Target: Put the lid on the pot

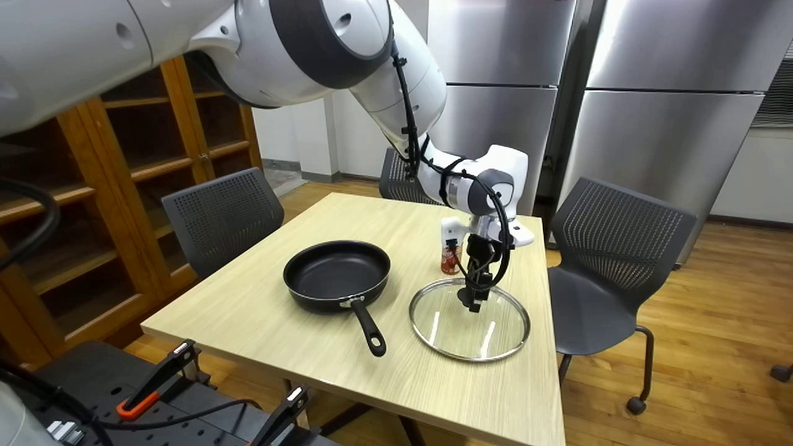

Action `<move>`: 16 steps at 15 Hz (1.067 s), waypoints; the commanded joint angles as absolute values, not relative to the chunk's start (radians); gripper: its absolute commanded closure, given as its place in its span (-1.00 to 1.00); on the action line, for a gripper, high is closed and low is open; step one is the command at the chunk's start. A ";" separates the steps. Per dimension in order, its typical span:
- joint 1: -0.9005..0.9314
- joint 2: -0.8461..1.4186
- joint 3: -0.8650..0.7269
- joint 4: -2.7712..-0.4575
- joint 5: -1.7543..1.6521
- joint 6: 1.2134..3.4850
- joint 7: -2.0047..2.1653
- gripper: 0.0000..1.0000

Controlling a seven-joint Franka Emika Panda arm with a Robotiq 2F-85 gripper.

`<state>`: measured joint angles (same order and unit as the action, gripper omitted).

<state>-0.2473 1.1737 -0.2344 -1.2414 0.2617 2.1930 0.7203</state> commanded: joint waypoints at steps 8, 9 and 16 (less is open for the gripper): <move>-0.266 1.170 -0.217 -1.217 0.266 2.164 0.727 0.12; -0.265 1.167 -0.220 -1.220 0.266 2.166 0.732 0.25; -0.249 1.105 -0.237 -1.307 0.275 2.192 0.723 0.26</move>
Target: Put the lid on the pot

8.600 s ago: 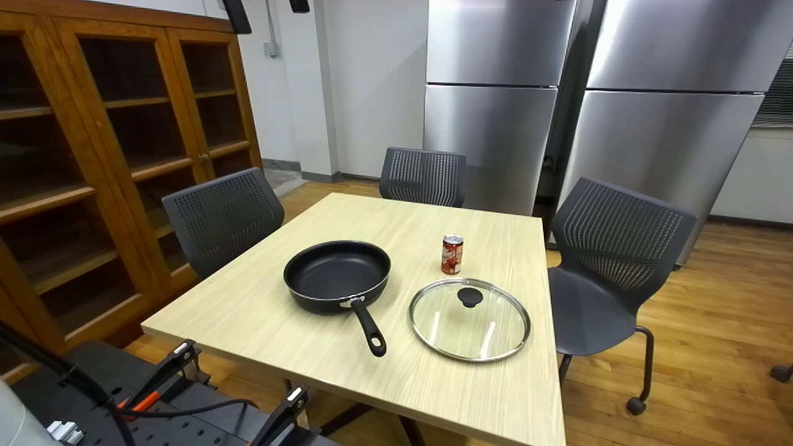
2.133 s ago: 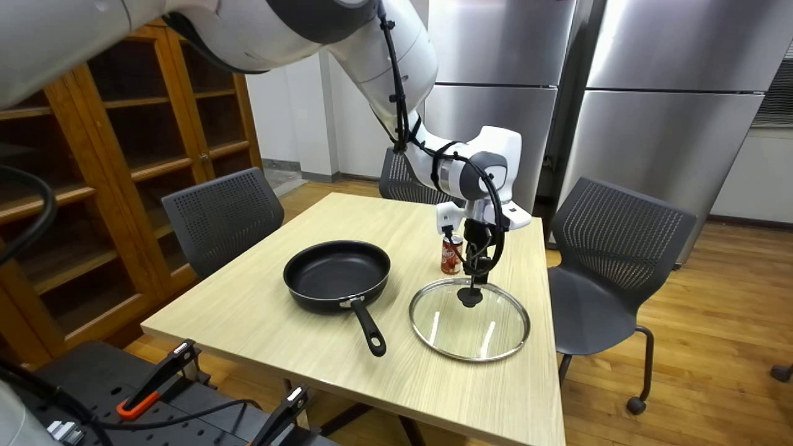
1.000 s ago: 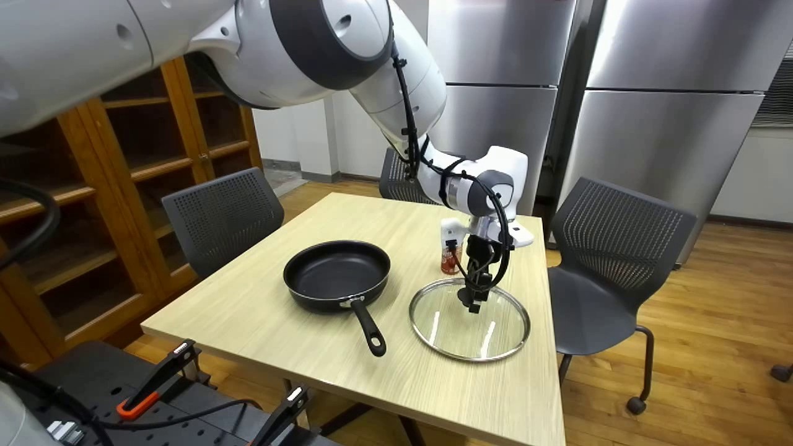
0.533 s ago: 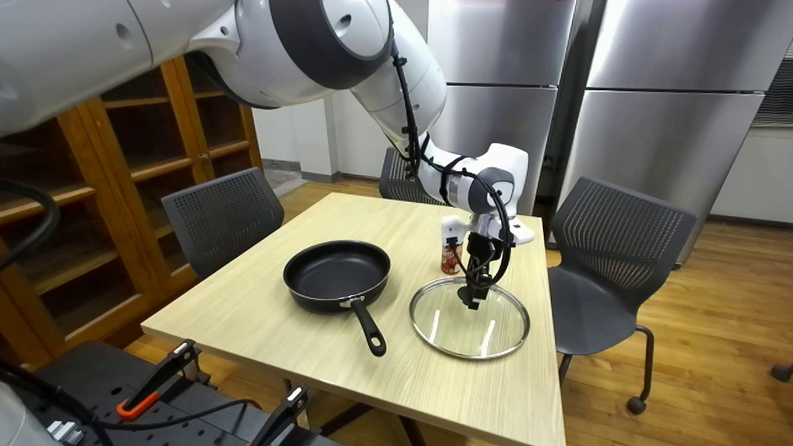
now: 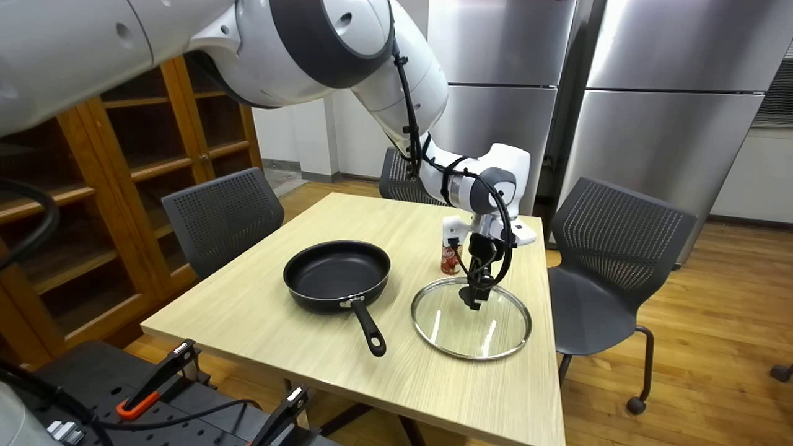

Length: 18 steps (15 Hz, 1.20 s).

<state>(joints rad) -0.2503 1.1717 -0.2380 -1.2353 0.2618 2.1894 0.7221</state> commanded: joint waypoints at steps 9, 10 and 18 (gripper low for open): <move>-0.236 0.964 -0.235 -1.495 0.282 2.295 0.721 0.26; -0.234 0.946 -0.235 -1.518 0.282 2.304 0.718 0.26; -0.185 0.788 -0.246 -1.703 0.275 2.369 0.733 0.26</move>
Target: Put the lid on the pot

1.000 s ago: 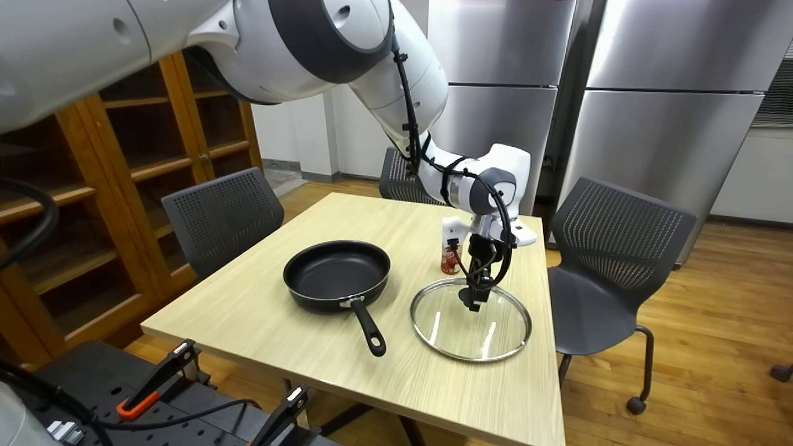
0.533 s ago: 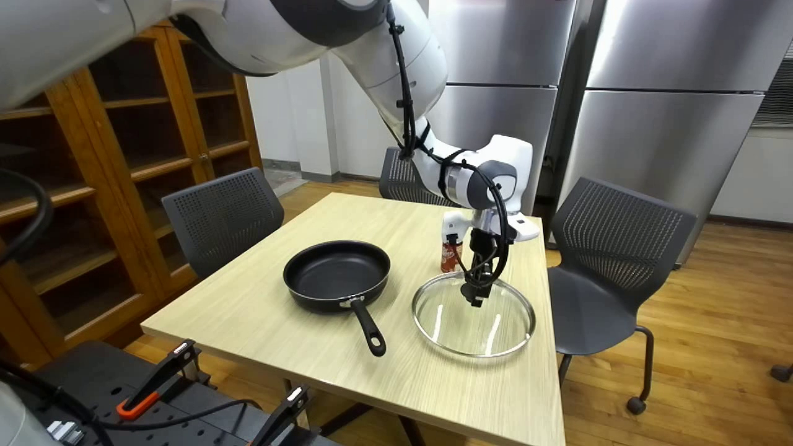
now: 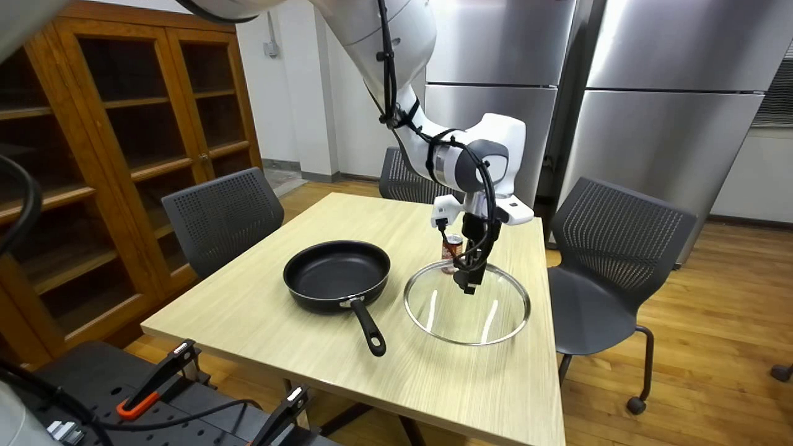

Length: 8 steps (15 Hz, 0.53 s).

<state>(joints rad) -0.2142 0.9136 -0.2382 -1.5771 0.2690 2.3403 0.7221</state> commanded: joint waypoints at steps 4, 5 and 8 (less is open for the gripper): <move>-0.154 0.726 -0.246 -1.767 0.268 2.381 0.740 0.26; -0.146 0.712 -0.246 -1.782 0.266 2.386 0.741 0.26; -0.119 0.669 -0.246 -1.823 0.258 2.391 0.743 0.26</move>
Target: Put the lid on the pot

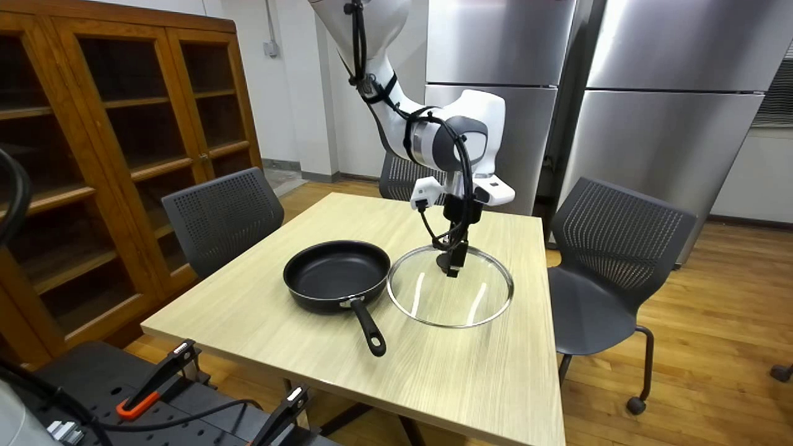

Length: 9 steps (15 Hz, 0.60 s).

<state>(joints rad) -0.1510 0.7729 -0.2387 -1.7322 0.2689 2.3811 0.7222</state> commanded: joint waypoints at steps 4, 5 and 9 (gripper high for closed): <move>-0.075 0.625 -0.243 -1.860 0.243 2.385 0.752 0.26; -0.064 0.616 -0.243 -1.867 0.238 2.385 0.754 0.26; -0.004 0.598 -0.243 -1.884 0.201 2.383 0.782 0.26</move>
<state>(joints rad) -0.0466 0.6739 -0.2388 -1.8274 0.2467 2.3836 0.7344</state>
